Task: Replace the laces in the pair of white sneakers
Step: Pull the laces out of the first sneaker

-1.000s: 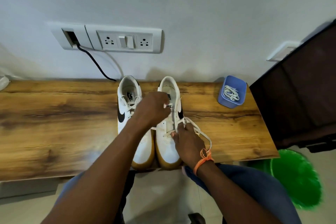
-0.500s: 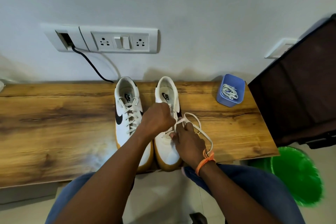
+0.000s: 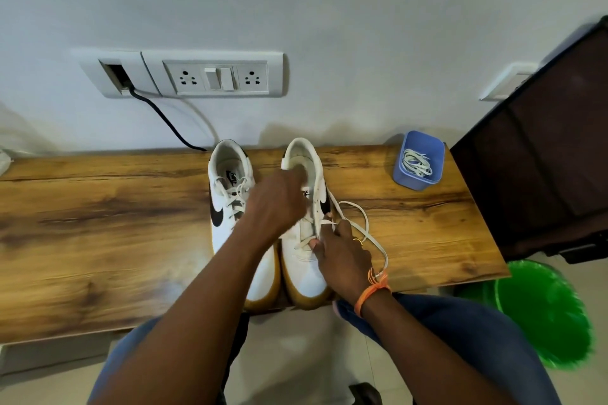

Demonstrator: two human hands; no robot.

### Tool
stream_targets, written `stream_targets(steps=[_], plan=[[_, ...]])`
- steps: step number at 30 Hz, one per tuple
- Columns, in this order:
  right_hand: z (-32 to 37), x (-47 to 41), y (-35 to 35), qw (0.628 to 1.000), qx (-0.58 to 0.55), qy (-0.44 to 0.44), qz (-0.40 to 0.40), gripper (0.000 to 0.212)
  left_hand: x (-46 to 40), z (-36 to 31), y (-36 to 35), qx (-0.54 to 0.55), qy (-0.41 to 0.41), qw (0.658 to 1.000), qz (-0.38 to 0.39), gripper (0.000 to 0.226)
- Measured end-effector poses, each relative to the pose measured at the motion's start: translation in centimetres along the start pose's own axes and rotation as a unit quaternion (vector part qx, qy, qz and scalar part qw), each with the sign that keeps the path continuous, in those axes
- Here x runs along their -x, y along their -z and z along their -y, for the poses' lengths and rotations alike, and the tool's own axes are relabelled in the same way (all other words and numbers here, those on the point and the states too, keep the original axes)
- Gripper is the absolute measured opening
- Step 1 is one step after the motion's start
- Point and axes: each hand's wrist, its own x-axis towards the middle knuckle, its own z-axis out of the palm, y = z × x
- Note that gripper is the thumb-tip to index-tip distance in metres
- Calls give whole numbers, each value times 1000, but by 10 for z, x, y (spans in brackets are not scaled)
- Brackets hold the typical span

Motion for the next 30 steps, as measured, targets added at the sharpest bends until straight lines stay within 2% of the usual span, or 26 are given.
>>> stream_targets(steps=[2,5,8,10,14,16,18,19,21,22,24,26,30], plan=[[0,2,0,1000,-10,5,-7,32,4,-6,-16,-68,-57,994,60,25],[1,3,1,1000,-16,12,-13,33,9,-3,-34,-120,-55,988,74,19],[1,4,2,1000,-12,13,-10,35,2,1,-33,-37,-50,996,71,19],[1,3,3,1000,-7,8,-3,39,-7,6,-18,71,12,995,76,13],[2,1,3,1000,-2,8,7,45,-10,27,28,187,162,967,-67,9],[2,1,2,1000,1,4,6,46,-5,33,34,195,193,957,-93,10],[2,1,1,1000,4,2,5,47,-4,28,29,187,173,964,-72,14],[3,1,2,1000,7,2,6,48,-4,24,24,164,146,974,-56,23],[4,2,2,1000,8,1,6,49,-6,15,11,102,65,993,-14,43],[4,2,2,1000,5,2,5,47,-6,11,4,70,23,997,9,45],[4,3,2,1000,2,4,3,43,-3,5,-10,-5,-30,998,51,37],[3,3,1,1000,0,0,-5,42,3,2,-23,-62,-47,994,77,30],[3,4,1,1000,-6,3,-9,48,6,-1,-34,-71,-51,994,69,18]])
